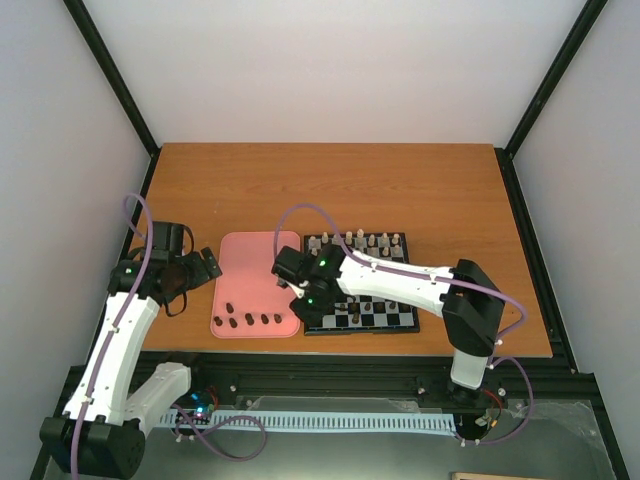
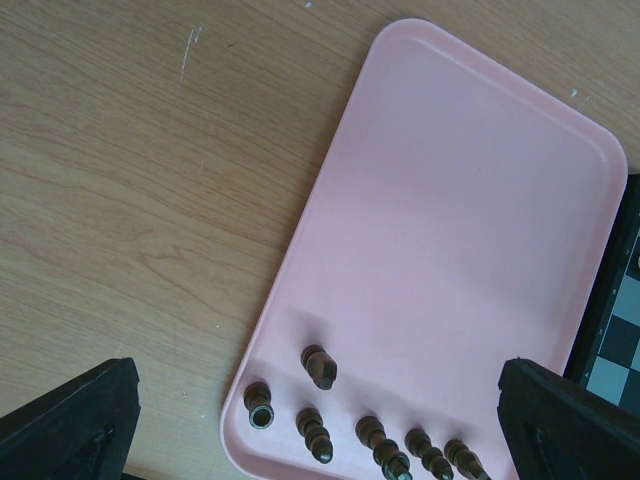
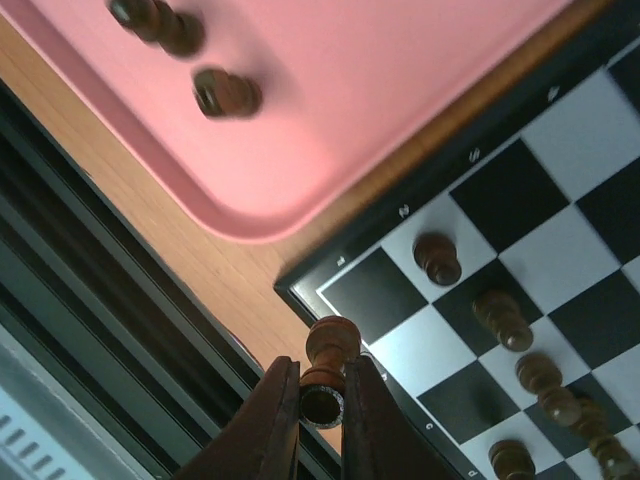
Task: Set up the chess pieces on the board
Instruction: Place the chess piece on the chessboard, then pick up the chess piece from the storage box, then place the chess piece on the chessboard, then pick up the chess piece from the storage box.
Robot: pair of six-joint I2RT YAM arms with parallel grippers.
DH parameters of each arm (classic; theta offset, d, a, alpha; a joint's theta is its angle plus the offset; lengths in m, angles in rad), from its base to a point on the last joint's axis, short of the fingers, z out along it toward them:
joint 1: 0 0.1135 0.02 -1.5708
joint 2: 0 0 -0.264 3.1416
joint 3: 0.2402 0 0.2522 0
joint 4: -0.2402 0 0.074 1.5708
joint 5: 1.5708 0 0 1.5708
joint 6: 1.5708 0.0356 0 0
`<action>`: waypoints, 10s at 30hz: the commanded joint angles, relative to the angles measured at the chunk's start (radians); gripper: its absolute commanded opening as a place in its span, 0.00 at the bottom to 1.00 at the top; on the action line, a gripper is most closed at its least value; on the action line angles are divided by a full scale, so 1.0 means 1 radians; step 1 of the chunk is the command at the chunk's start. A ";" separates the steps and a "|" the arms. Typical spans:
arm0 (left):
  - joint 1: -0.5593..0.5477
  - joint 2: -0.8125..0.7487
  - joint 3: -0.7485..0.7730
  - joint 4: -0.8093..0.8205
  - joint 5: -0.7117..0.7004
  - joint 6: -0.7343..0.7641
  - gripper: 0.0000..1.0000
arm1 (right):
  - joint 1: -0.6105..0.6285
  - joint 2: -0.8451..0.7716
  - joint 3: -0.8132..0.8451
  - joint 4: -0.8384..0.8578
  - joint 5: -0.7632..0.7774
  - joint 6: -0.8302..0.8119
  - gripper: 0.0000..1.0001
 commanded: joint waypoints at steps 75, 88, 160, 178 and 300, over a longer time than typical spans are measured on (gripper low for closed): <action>0.008 0.005 0.014 0.012 0.001 0.008 1.00 | 0.026 0.110 0.150 0.073 -0.011 -0.046 0.33; 0.007 -0.009 0.015 -0.010 -0.008 0.004 1.00 | 0.034 0.253 0.197 0.122 -0.094 -0.098 0.33; 0.007 0.020 -0.008 0.017 0.007 0.000 1.00 | -0.021 -0.124 -0.251 0.096 0.165 0.138 0.07; 0.007 0.013 -0.006 0.006 -0.002 -0.008 1.00 | -0.021 -0.083 -0.270 0.143 0.153 0.138 0.07; 0.006 0.003 0.015 -0.015 -0.024 0.015 1.00 | 0.073 0.414 0.374 0.070 0.019 -0.084 0.06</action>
